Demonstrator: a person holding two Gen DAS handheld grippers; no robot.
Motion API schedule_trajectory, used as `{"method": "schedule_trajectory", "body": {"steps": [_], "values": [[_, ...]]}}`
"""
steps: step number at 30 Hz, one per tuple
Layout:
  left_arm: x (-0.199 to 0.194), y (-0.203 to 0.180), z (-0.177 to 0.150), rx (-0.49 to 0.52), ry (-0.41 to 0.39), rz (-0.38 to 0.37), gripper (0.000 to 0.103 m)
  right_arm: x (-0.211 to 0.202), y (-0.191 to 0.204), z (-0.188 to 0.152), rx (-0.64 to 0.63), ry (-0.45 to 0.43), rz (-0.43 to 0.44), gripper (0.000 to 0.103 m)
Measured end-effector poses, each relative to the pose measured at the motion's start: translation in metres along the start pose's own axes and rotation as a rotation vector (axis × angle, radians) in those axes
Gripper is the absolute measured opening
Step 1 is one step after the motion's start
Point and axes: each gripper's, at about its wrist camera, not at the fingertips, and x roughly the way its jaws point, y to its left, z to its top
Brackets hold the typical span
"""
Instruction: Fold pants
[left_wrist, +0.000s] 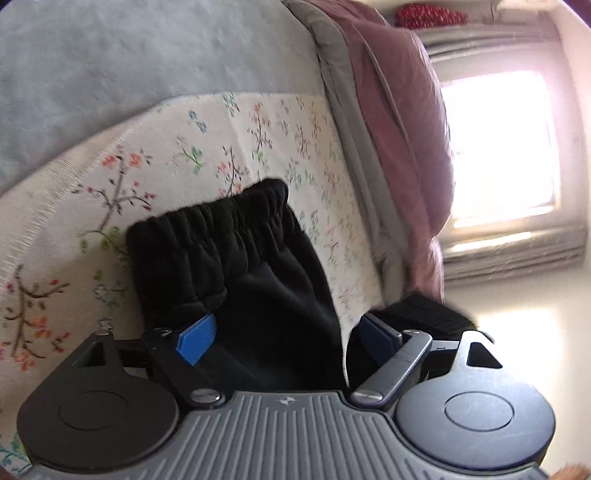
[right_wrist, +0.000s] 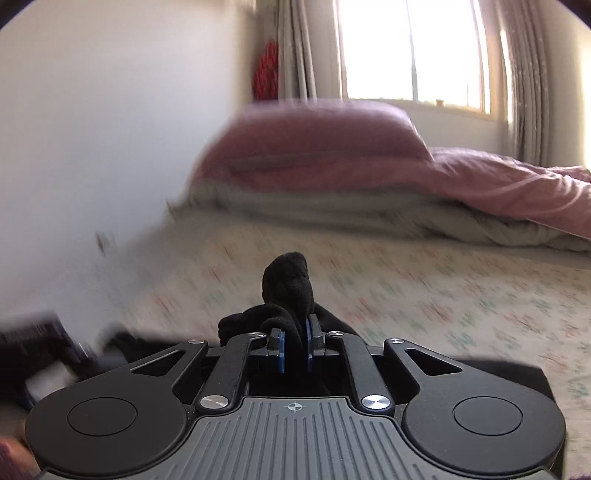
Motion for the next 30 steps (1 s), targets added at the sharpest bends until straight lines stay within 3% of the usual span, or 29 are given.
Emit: {"method": "schedule_trajectory", "body": {"steps": [2,4,8,11,14,19,24,27,30], "values": [[-0.008,0.002,0.005,-0.012,-0.001,-0.010,0.103,-0.013,0.009,0.006,0.087,-0.110,0.071,0.011],[-0.012,0.004,0.007,-0.032,-0.003,-0.035,0.103,-0.011,0.029,0.003,0.079,-0.098,0.095,0.011],[-0.014,0.002,0.005,-0.014,0.007,-0.049,0.103,0.032,0.080,-0.040,-0.086,0.107,0.129,0.012],[-0.015,-0.003,0.010,0.025,0.015,-0.048,0.103,0.049,0.095,-0.078,-0.130,0.233,0.142,0.012],[-0.018,-0.005,0.012,0.049,-0.005,-0.037,0.103,0.045,0.091,-0.090,-0.156,0.242,0.172,0.012],[-0.028,-0.017,0.009,0.111,-0.069,-0.063,0.103,0.034,0.069,-0.072,-0.010,0.208,0.248,0.012],[-0.014,-0.015,0.012,0.093,-0.017,-0.052,0.103,0.013,0.048,-0.059,0.151,0.114,0.364,0.012],[-0.020,-0.012,0.018,0.093,-0.071,-0.027,0.103,0.009,0.066,-0.063,0.040,0.128,0.395,0.012],[-0.023,-0.013,0.018,0.124,-0.091,0.026,0.103,0.030,0.092,-0.087,-0.113,0.286,0.346,0.013]]}}
